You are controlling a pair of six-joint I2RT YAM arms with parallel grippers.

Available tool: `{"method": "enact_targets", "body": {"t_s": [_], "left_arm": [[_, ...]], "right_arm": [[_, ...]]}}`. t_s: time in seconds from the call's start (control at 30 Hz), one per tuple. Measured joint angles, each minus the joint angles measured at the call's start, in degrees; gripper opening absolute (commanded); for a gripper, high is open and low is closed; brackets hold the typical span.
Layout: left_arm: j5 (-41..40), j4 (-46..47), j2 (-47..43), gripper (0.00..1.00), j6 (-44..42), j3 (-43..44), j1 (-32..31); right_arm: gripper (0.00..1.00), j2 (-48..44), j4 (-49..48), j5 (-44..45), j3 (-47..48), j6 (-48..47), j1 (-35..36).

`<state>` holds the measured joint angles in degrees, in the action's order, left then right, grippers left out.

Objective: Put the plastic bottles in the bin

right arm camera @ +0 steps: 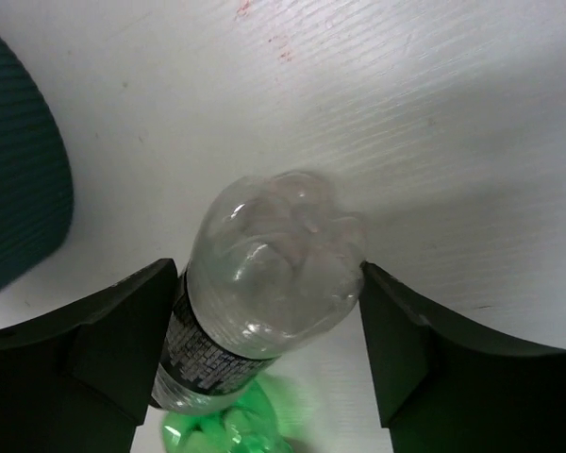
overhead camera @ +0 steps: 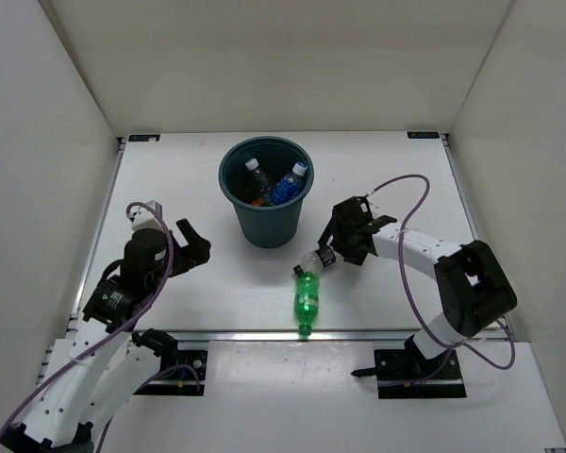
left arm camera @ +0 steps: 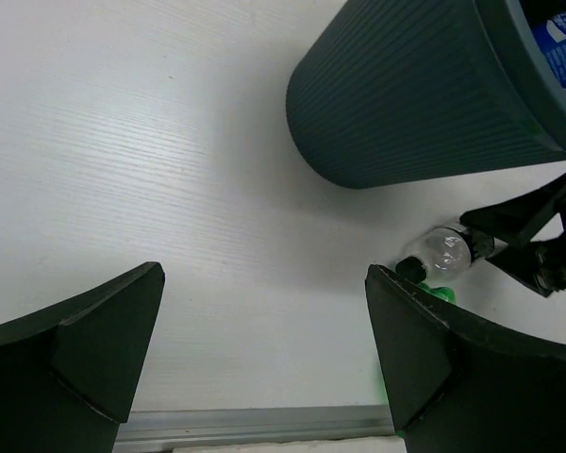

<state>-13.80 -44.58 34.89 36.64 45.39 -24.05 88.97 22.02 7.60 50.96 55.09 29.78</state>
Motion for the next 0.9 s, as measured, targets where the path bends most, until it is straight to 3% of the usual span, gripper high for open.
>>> {"method": "enact_targets", "body": {"t_s": [0.13,0.23,0.27,0.3,0.4,0.5,0.6,0.9], "left_arm": [[1.18,0.07,-0.31,0.99,1.22,-0.85,0.0],[1.95,-0.04,-0.28,0.99,1.7,-1.53,0.72],[2.03,-0.02,-0.28,0.99,1.86,-1.6,0.79],[2.08,0.0,-0.31,0.99,2.01,-1.64,0.79],[2.16,-0.13,-0.57,0.99,2.4,-1.75,0.68],[2.21,-0.35,-0.68,0.99,2.4,-1.75,0.68],[2.27,-0.46,-0.59,0.99,2.38,-1.75,0.68],[2.71,0.9,1.6,0.98,1.73,-1.73,0.76]], "right_arm": [[0.62,0.42,-1.03,-0.22,0.0,1.7,-1.14],[0.31,0.68,-2.25,-0.26,0.0,2.27,-2.75],[0.15,0.57,-3.37,-0.68,-0.35,2.16,-3.56],[0.05,0.37,-4.96,-1.16,-0.98,2.03,-4.5],[0.06,-1.4,-8.85,-2.38,-3.85,1.84,-7.48],[0.0,-3.48,-8.72,-1.51,-4.39,0.74,-9.09],[0.0,-6.86,-9.14,-0.37,-4.24,-1.2,-9.31],[0.0,-18.88,-8.87,5.07,2.47,-10.21,-10.49]]}}
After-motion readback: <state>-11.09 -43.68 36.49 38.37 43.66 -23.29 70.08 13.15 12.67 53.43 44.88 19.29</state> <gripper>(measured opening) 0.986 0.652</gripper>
